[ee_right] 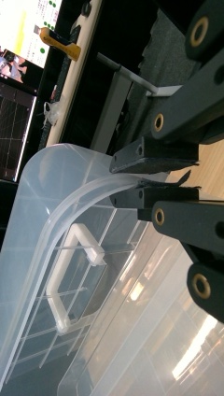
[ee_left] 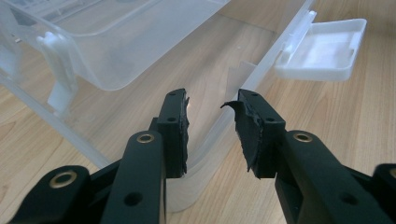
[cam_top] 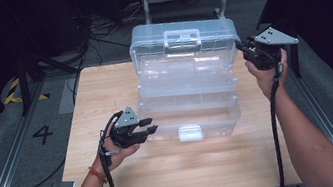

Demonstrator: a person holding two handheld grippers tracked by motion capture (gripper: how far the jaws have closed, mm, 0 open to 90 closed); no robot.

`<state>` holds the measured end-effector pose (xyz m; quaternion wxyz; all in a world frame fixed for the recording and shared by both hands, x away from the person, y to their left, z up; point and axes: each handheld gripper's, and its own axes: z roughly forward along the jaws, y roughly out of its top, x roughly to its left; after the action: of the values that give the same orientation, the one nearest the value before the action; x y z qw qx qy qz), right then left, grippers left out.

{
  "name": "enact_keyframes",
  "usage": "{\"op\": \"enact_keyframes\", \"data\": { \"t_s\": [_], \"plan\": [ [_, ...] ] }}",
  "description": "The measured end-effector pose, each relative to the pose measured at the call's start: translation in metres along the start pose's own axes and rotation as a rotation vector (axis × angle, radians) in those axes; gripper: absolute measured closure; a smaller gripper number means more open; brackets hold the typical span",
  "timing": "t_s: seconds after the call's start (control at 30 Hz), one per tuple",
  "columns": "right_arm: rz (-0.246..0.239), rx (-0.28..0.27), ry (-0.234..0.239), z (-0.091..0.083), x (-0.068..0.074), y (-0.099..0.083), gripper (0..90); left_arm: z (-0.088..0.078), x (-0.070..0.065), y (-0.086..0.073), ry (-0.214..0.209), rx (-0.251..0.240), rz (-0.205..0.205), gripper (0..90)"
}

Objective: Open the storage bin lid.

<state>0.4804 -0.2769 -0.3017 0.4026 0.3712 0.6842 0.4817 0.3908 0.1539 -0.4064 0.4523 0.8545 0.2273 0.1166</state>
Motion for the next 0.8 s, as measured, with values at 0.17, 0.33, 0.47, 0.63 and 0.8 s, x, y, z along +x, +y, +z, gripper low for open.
{"op": "enact_keyframes", "data": {
  "t_s": [0.17, 0.33, 0.47, 0.63, 0.8],
  "plan": [
    [0.001, 0.01, -0.001, 0.007, -0.003, 0.004, 82.6, 0.001, 0.0, -0.001, -0.005, -0.008, -0.004, 64.2],
    [0.004, 0.022, 0.005, 0.014, -0.009, 0.007, 82.8, 0.002, 0.001, -0.002, -0.009, -0.02, 0.0, 64.2],
    [-0.008, 0.047, -0.001, 0.022, -0.011, 0.013, 83.4, 0.001, 0.001, -0.003, -0.007, -0.02, 0.006, 64.1],
    [0.002, 0.074, 0.003, 0.034, -0.017, 0.018, 83.3, 0.002, 0.001, -0.003, -0.01, -0.028, 0.008, 64.0],
    [0.013, 0.09, 0.005, 0.044, -0.021, 0.02, 83.1, 0.003, 0.001, -0.004, -0.012, -0.032, 0.0, 63.0]
  ]
}}
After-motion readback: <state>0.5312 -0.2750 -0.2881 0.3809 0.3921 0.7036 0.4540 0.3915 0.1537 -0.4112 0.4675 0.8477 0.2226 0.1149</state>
